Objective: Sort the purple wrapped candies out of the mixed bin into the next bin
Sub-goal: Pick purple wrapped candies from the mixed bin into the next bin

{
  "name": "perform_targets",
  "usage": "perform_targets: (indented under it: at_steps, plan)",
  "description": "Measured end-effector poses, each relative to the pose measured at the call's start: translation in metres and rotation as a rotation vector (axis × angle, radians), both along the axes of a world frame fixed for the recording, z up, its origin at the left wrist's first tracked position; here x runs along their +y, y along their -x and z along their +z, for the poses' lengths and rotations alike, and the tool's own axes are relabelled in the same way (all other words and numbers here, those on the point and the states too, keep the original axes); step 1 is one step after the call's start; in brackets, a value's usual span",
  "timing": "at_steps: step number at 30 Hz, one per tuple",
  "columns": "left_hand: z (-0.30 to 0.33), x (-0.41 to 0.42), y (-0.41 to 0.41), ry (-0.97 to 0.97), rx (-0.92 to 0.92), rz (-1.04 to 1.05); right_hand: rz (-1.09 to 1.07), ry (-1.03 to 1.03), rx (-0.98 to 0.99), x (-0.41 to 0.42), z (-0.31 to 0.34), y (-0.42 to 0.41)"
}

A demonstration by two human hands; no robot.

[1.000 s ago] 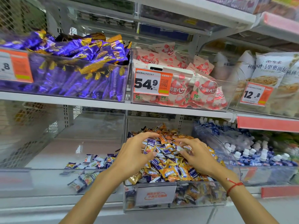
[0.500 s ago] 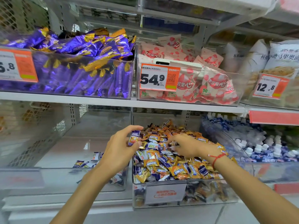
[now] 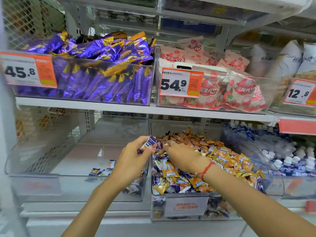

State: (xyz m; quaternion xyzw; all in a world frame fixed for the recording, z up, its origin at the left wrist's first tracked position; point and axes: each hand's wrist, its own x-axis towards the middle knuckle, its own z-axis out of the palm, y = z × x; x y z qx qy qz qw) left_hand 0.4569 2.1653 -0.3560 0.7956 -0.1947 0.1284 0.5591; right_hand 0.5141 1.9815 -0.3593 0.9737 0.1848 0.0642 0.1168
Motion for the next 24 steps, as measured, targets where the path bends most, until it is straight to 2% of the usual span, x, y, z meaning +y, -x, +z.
perform_targets:
  at_steps: [1,3,6,8,13,15,19,22,24]
  plan:
    - [0.0,0.0,0.0,0.014,0.016,-0.004,0.024,0.005,-0.021,-0.002,0.0,0.001]
    - [0.002,0.0,0.002,0.026,0.043,-0.015,0.042,-0.125,0.035,-0.011,0.004,0.003]
    - [0.003,0.002,0.002,0.017,0.064,-0.033,-0.041,-0.502,0.197,-0.031,0.021,0.017]
    - [0.004,0.003,0.003,0.003,0.068,-0.037,-0.091,-0.736,0.231,-0.046,0.027,0.031]
    - [0.011,0.008,0.004,-0.037,0.066,-0.019,-0.077,-1.174,0.299,-0.047,0.04,0.054]
    - [0.015,0.016,0.002,-0.09,0.048,0.065,0.008,-1.2,0.273,-0.027,0.048,0.057]
    - [0.017,0.044,-0.005,-0.315,0.017,0.383,0.291,-1.124,0.148,0.04,0.056,0.049]
    - [0.011,0.059,-0.014,-0.368,0.128,0.381,0.332,-0.835,0.044,0.078,0.044,0.03]
    - [0.007,0.061,-0.015,-0.4,0.207,0.327,0.255,-0.64,0.079,0.086,0.034,0.022]
